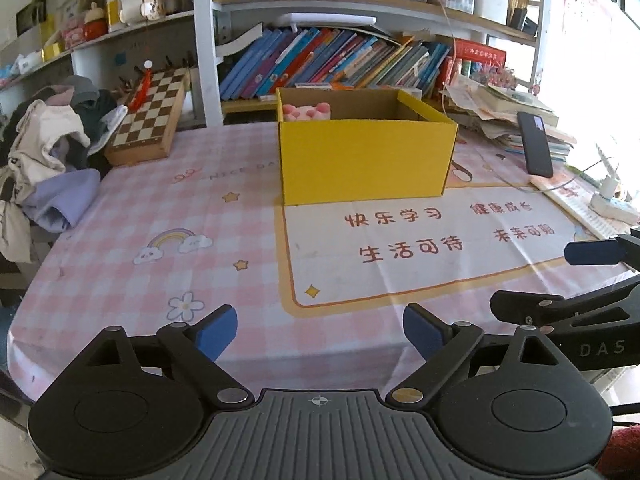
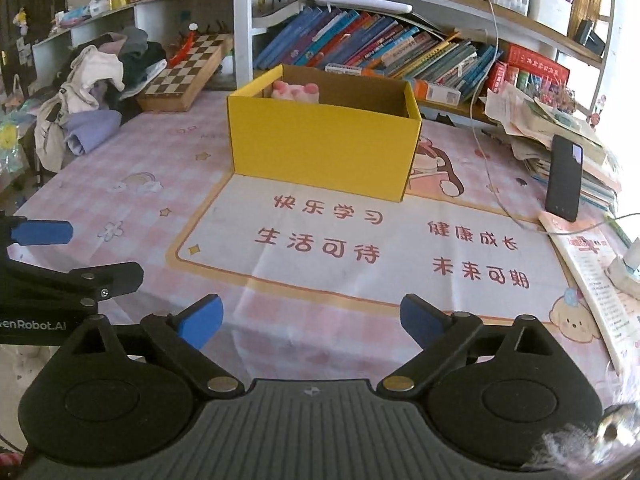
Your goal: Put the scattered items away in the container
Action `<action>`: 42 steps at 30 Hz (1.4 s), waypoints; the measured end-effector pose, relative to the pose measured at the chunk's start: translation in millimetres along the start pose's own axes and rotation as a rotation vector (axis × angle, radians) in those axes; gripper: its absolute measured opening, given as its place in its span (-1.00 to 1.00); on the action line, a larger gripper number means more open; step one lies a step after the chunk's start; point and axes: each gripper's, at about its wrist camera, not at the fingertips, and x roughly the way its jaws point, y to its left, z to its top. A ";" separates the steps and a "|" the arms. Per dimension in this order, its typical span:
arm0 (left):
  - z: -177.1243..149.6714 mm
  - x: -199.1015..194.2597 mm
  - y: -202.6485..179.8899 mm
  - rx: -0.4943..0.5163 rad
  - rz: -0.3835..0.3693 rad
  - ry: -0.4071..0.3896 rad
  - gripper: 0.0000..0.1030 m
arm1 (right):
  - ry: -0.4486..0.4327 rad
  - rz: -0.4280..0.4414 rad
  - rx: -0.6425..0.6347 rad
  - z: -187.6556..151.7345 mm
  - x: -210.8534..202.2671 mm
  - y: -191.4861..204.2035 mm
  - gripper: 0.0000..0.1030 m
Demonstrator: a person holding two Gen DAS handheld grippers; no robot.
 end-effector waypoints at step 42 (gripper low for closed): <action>-2.8 1.3 1.3 -0.065 -0.004 0.019 0.96 | 0.021 -0.007 -0.003 -5.5 -1.7 -3.6 0.94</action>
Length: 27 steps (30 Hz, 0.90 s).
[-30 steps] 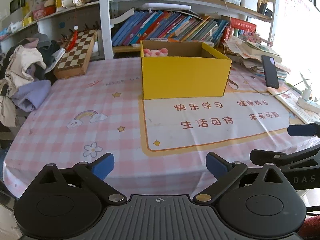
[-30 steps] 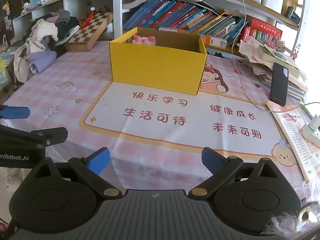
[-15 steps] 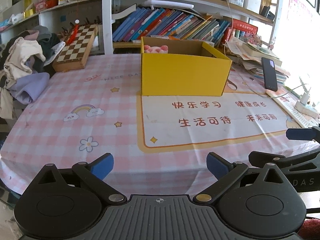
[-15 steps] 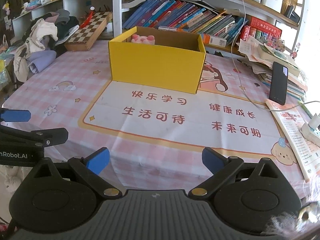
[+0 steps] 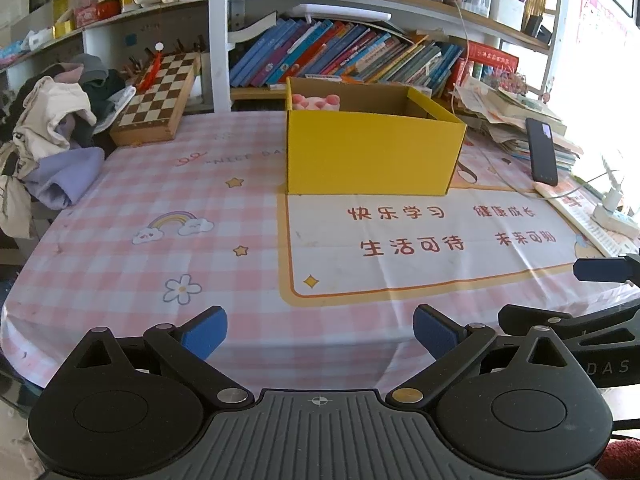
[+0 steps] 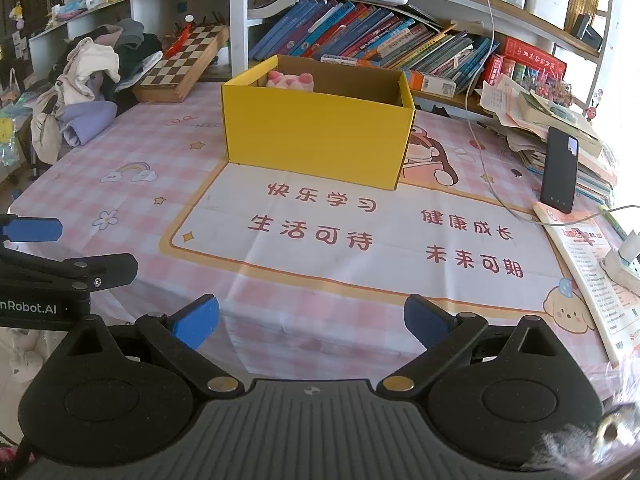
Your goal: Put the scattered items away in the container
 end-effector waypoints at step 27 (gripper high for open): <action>0.6 3.6 -0.5 -0.025 -0.004 0.014 0.97 | 0.001 0.004 -0.004 0.2 -0.7 -1.7 0.94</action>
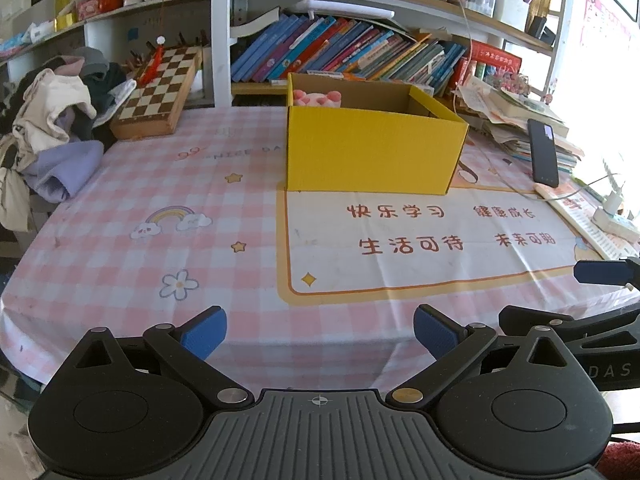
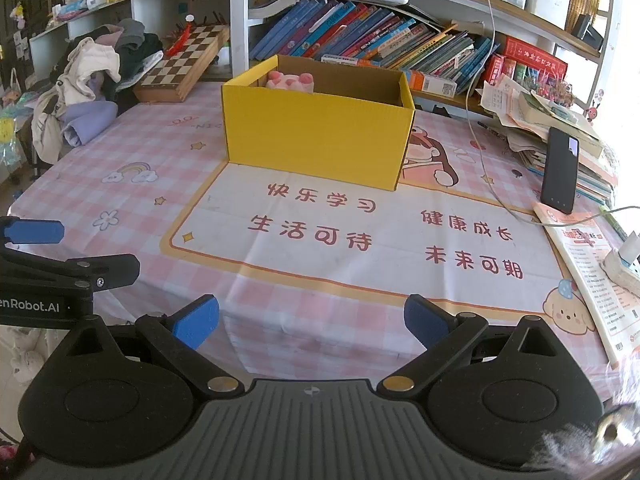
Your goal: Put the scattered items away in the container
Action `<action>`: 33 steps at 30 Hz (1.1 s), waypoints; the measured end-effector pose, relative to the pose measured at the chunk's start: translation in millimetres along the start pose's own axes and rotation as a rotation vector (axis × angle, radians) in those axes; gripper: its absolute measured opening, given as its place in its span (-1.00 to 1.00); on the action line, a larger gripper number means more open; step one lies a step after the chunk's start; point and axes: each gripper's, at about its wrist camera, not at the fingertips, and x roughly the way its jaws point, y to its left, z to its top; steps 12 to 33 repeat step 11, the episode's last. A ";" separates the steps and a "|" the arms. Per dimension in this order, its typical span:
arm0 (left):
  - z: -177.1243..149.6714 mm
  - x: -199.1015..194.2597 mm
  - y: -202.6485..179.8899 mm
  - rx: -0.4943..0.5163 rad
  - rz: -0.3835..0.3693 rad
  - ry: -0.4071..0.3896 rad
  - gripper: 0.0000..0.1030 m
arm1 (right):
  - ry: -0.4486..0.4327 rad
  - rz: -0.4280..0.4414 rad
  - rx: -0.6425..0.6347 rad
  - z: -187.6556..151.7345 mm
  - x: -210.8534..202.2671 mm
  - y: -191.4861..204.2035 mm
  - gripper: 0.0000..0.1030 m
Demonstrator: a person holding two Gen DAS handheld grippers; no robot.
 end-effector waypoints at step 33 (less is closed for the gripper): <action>0.3 5.2 1.9 -0.016 -0.007 0.021 0.97 | 0.016 0.003 0.000 1.4 5.5 -0.1 0.94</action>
